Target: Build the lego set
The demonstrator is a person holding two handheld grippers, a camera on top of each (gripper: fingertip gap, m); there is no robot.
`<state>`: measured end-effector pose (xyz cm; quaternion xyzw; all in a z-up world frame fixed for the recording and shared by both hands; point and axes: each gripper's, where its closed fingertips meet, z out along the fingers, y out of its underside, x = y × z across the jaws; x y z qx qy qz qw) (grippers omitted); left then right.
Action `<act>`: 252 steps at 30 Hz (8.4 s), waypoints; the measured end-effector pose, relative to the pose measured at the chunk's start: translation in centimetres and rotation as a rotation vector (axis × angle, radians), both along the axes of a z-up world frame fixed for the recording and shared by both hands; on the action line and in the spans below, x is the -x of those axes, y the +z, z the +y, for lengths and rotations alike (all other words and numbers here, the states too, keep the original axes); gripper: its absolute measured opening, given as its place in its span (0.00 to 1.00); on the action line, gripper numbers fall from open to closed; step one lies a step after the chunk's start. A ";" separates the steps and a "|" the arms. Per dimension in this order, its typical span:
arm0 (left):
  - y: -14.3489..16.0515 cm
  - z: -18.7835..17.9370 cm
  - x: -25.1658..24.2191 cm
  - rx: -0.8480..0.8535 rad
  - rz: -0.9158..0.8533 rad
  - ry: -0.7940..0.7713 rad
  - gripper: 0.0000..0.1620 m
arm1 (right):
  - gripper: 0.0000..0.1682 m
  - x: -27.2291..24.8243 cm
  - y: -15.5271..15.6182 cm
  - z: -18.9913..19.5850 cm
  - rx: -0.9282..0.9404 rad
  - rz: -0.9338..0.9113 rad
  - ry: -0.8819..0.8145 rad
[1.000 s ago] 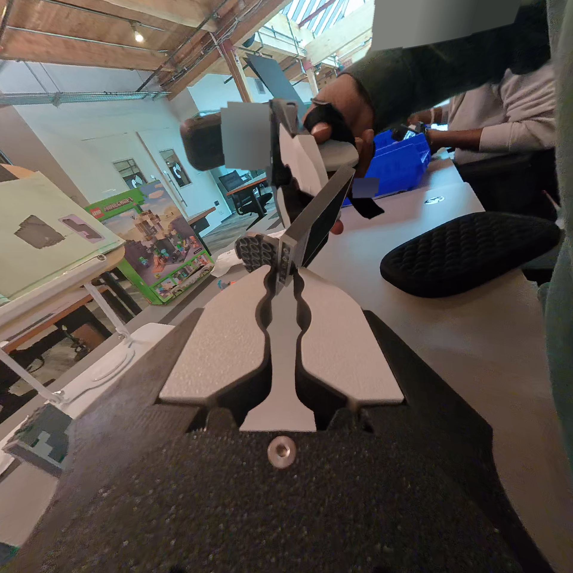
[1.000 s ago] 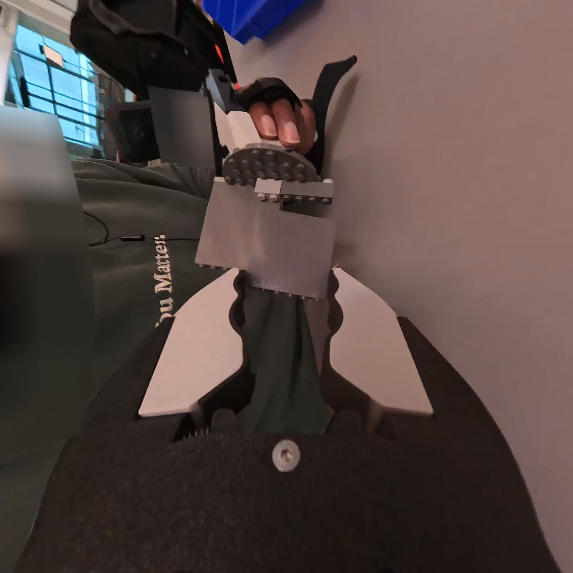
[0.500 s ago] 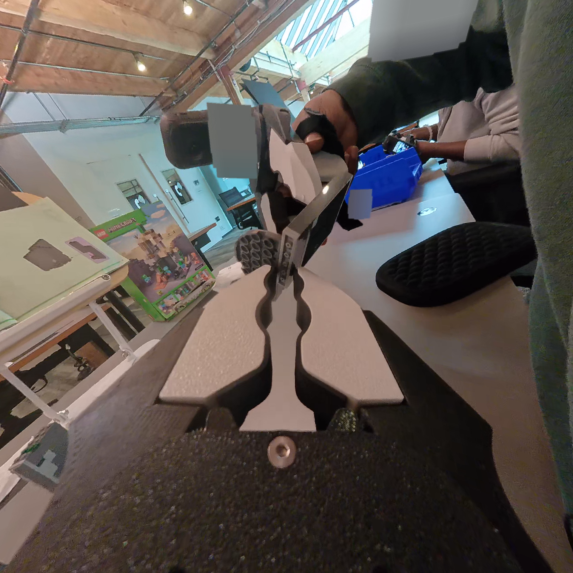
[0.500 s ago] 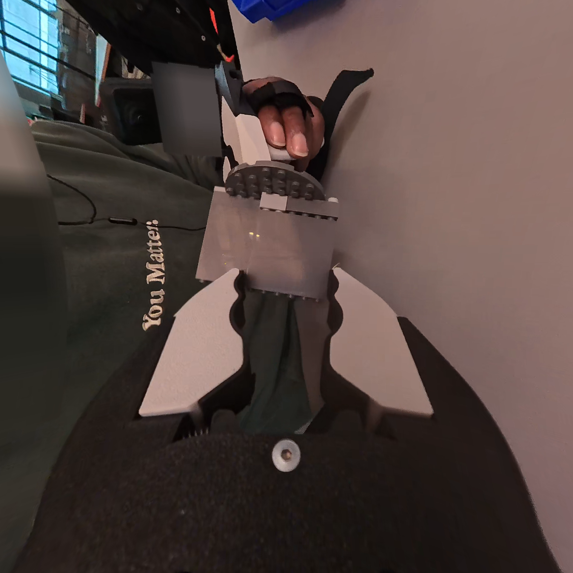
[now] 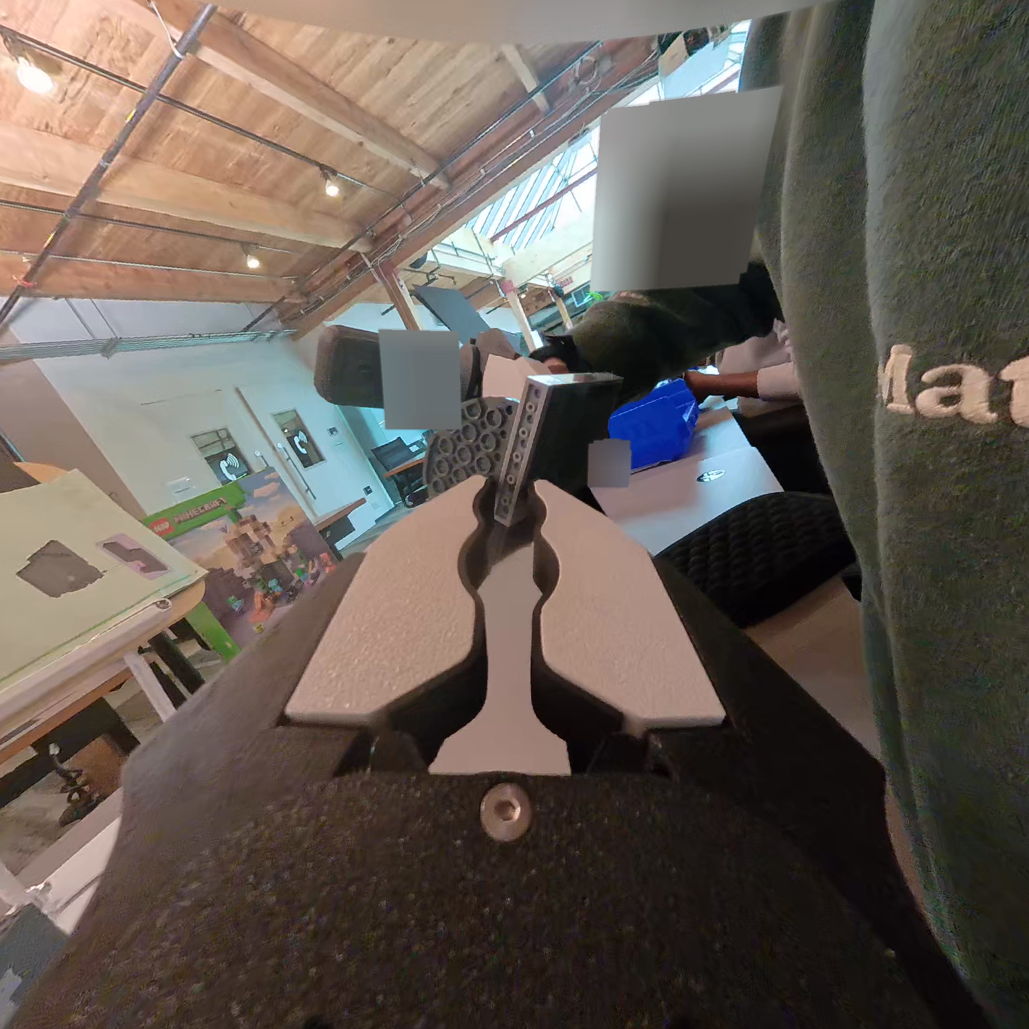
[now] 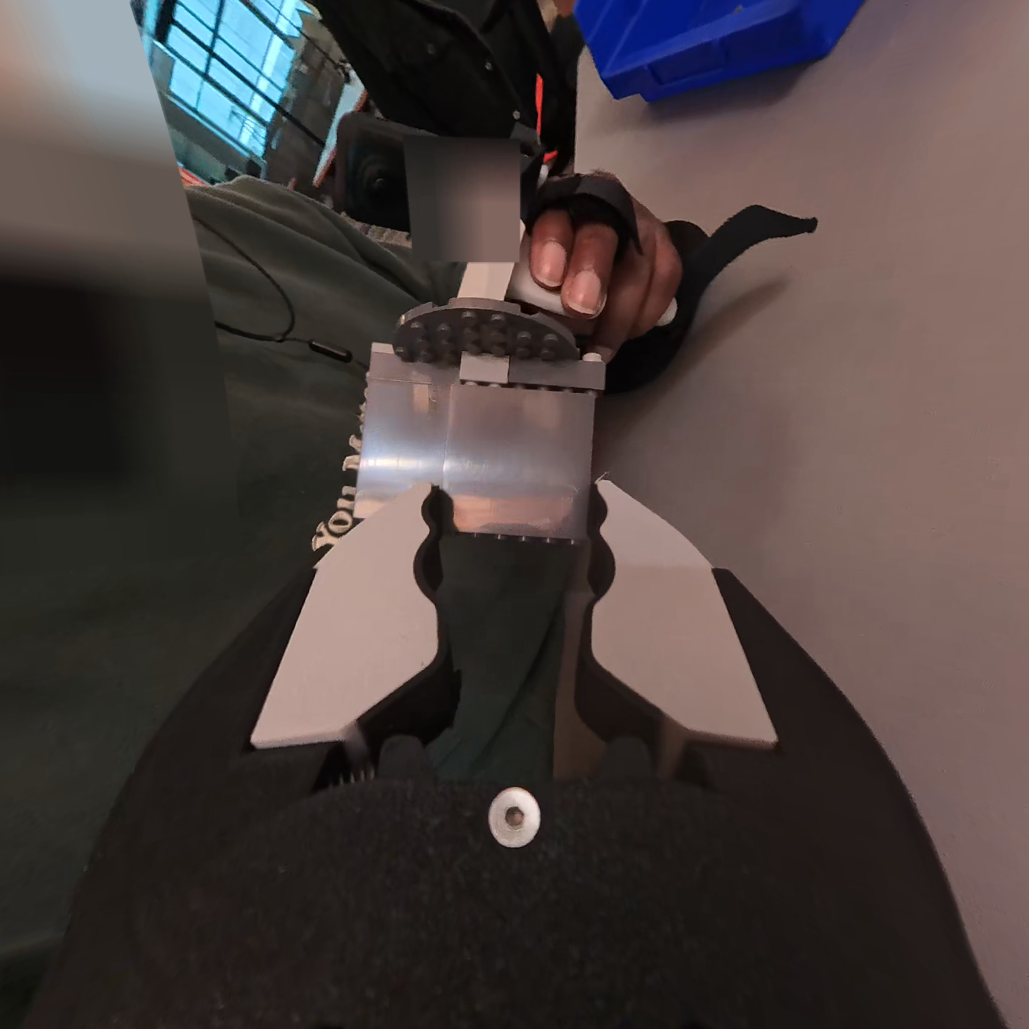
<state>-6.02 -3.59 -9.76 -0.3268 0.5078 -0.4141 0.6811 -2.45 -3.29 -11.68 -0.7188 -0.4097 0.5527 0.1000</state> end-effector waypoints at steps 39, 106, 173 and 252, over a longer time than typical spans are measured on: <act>0.9 -1.8 -0.5 0.121 -0.035 -0.200 0.01 | 0.30 0.2 -0.6 -2.4 0.140 0.326 0.084; -2.5 6.8 -2.9 0.534 0.098 -0.100 0.17 | 0.01 -0.1 -1.6 6.3 -0.927 -0.029 -0.491; -8.1 4.2 -4.4 0.134 0.472 0.021 0.28 | 0.04 -1.1 -4.5 1.6 -1.117 0.113 -0.142; -2.2 -0.2 -1.9 -0.101 0.202 -0.097 0.28 | 0.29 -1.3 -1.9 -0.5 0.184 -0.084 0.257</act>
